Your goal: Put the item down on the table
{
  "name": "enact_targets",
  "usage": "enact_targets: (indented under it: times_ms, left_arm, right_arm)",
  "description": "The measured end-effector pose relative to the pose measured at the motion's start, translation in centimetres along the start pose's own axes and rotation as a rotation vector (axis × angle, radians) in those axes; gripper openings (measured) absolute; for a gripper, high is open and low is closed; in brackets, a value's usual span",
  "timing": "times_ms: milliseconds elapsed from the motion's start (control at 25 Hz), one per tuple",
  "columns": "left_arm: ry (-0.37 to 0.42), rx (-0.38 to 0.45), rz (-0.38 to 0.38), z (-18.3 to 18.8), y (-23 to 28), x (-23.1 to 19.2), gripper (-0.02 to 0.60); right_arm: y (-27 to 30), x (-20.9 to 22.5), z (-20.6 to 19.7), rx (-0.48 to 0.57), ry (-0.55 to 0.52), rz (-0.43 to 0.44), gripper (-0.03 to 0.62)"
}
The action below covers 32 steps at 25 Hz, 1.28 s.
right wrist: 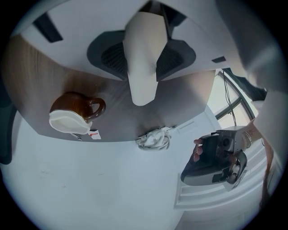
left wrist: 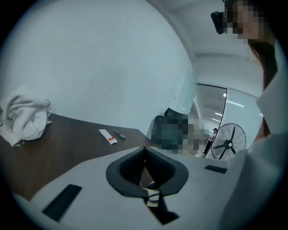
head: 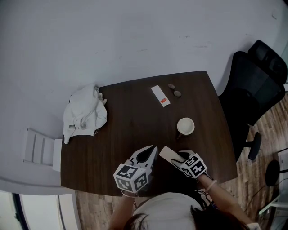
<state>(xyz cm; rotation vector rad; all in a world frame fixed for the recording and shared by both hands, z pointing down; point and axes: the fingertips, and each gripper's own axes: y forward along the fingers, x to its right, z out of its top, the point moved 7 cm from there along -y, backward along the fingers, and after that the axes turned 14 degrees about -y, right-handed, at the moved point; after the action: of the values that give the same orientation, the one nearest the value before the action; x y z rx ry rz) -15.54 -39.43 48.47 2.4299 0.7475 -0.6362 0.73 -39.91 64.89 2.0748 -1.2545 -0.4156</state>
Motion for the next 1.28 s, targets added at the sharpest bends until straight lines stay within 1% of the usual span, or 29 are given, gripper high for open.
enact_targets:
  times_ms: [160, 280, 360, 560, 760, 1080, 1280]
  left_arm:
    - [0.001, 0.002, 0.006, 0.2, 0.1, -0.2, 0.018]
    - [0.013, 0.006, 0.008, 0.4, -0.1, -0.3, 0.018]
    - [0.019, 0.008, 0.008, 0.4, -0.4, -0.3, 0.018]
    - [0.032, 0.017, 0.005, 0.4, -1.3, 0.1, 0.018]
    - [0.056, 0.030, 0.001, 0.5, -2.5, 0.6, 0.018]
    - [0.101, 0.051, 0.010, 0.4, -5.4, 0.9, 0.018]
    - [0.113, 0.082, 0.024, -0.2, -8.1, 1.1, 0.018]
  right_arm:
    - [0.0, 0.2, 0.0, 0.002, 0.016, 0.000, 0.212]
    - [-0.2, 0.1, 0.2, 0.009, 0.024, -0.024, 0.208]
    - [-0.5, 0.1, 0.4, 0.027, 0.041, -0.050, 0.184]
    - [-1.4, -0.2, 1.7, 0.070, 0.051, -0.079, 0.179]
    - [-2.6, -0.7, 3.2, 0.121, 0.055, -0.128, 0.162]
    - [-5.0, -2.3, 5.0, 0.203, 0.087, -0.222, 0.123]
    - [-6.6, -4.7, 6.0, 0.260, 0.097, -0.271, 0.097]
